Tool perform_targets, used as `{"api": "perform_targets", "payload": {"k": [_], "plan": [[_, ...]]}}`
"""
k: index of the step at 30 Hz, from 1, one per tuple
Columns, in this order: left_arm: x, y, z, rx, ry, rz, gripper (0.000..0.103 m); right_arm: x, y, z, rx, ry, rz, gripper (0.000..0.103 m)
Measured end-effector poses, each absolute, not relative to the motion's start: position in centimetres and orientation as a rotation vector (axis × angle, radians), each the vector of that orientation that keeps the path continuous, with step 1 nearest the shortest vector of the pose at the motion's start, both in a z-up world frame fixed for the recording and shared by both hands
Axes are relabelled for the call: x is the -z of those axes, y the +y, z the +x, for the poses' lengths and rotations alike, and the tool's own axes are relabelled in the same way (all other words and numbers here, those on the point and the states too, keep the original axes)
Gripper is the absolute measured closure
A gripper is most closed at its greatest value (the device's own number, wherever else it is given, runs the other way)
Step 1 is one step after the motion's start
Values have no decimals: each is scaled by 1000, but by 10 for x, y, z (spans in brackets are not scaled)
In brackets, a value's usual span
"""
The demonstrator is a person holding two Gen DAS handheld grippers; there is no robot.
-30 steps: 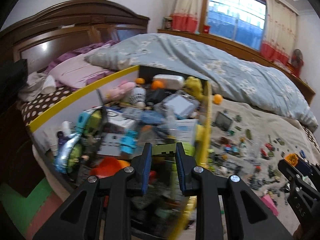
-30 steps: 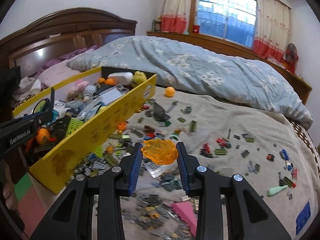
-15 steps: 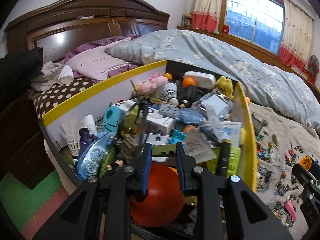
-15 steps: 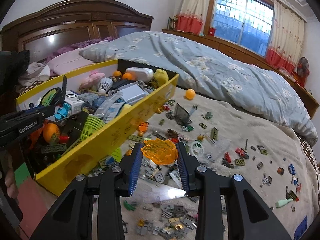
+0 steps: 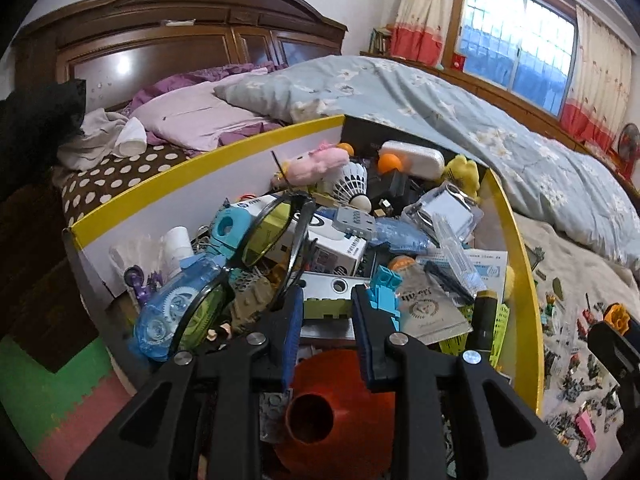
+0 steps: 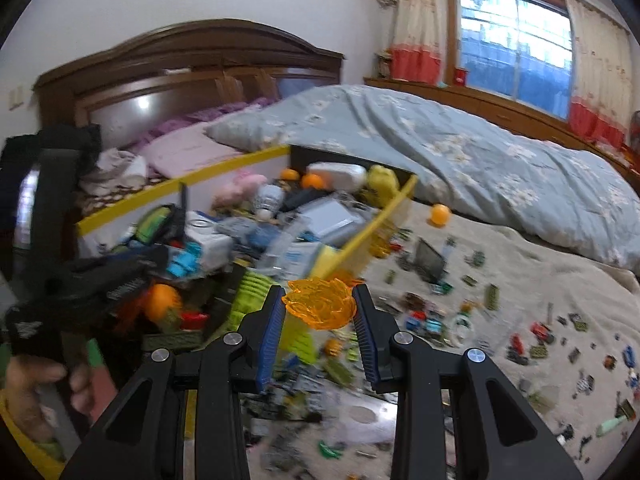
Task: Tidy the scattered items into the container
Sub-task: 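Lower the olive brick into the box and open the left tool while the right releases the orange piece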
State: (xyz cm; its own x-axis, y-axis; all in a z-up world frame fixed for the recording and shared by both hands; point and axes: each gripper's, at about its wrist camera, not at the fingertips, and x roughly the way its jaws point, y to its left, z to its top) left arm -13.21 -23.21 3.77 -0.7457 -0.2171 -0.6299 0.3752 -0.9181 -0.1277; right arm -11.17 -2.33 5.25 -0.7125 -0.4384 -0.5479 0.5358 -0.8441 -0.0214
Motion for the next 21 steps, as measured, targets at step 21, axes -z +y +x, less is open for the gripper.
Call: {"api": "perform_targets", "payload": {"k": [21], "plan": [[-54,-221,-117,2671,324,832,44,-30,-38,-114,2210,-38,797,51]]}}
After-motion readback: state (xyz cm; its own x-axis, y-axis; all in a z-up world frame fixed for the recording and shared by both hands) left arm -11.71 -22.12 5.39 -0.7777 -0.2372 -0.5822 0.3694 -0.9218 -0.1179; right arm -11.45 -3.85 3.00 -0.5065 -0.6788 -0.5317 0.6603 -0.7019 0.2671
